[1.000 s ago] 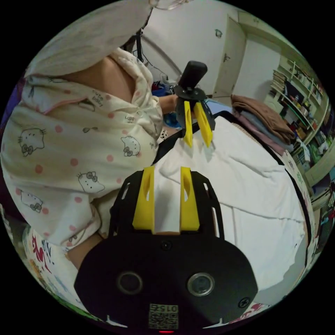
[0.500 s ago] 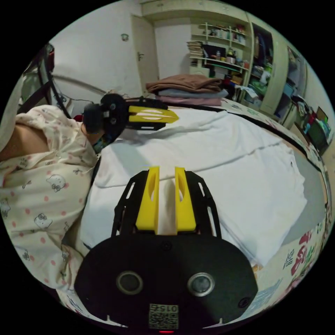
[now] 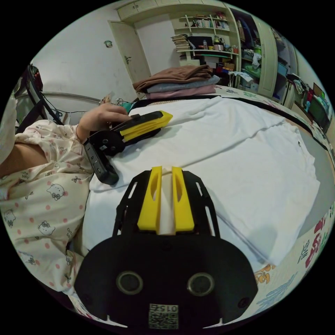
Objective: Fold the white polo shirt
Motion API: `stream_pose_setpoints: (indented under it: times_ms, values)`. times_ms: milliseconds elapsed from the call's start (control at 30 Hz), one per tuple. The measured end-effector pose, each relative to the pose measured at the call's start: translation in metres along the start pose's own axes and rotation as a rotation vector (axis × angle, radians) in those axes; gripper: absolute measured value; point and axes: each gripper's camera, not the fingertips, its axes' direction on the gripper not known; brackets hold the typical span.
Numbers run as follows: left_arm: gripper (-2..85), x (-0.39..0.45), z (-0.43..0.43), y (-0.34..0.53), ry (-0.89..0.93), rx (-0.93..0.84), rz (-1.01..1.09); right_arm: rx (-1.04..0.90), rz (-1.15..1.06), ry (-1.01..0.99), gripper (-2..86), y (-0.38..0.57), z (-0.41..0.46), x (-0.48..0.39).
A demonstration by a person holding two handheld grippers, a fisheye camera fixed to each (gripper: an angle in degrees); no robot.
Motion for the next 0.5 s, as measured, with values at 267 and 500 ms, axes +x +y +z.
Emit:
stream_pose_setpoints:
  times_ms: [267,500]
  values:
    - [-0.5,-0.047,-0.066,-0.056,-0.003,-0.001,0.001,0.009,0.016,-0.020,5.1,-0.022,-0.008,0.008]
    - [-0.5,-0.077,-0.107,-0.094,-0.005,-0.002,0.002,0.011,0.020,-0.021,4.8,-0.038,-0.013,0.013]
